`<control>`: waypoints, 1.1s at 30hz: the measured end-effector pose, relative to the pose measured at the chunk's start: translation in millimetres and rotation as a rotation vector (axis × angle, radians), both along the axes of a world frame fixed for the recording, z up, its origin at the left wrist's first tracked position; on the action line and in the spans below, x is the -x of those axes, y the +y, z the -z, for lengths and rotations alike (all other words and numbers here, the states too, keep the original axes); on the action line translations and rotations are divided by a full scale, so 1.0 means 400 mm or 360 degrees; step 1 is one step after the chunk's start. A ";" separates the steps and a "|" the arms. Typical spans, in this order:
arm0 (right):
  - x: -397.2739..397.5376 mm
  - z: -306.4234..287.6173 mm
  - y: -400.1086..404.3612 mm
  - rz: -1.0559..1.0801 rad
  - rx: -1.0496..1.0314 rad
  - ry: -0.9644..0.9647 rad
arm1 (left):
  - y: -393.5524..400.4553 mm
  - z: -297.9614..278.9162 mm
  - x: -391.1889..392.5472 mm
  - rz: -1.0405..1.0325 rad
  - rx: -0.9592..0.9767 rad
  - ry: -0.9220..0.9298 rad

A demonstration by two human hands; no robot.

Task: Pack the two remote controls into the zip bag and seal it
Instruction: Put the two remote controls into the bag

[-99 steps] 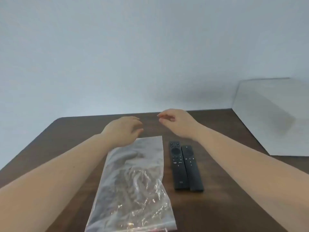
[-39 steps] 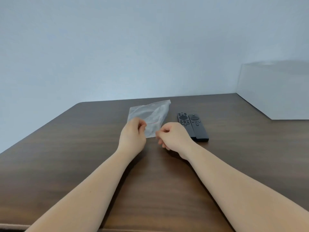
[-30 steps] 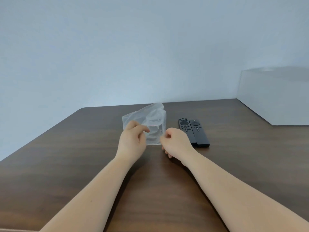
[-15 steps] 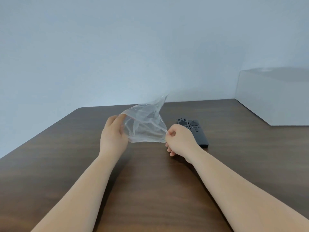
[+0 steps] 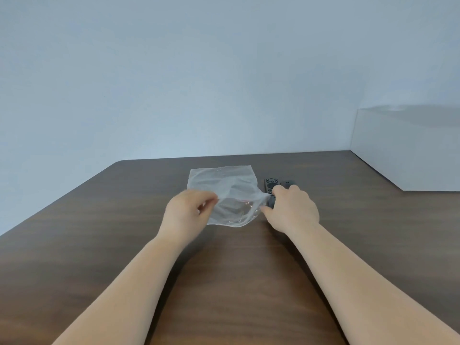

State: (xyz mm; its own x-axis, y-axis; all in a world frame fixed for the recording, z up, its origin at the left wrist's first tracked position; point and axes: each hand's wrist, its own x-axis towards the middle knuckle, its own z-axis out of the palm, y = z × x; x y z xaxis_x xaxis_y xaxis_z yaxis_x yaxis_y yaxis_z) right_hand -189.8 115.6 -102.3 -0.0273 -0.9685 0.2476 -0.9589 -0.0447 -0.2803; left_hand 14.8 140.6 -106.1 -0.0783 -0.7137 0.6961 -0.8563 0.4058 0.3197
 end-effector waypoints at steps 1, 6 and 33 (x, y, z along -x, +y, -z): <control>-0.001 0.001 0.001 -0.0012 -0.0006 0.0037 | -0.002 0.006 0.003 0.0037 -0.0033 -0.0028; -0.013 0.006 -0.003 -0.0011 -0.0057 0.0050 | -0.011 0.013 0.003 0.0013 -0.0189 -0.0062; -0.044 -0.056 0.074 -0.0683 0.0570 -0.0933 | -0.041 -0.009 -0.035 -0.0392 -0.0483 0.0800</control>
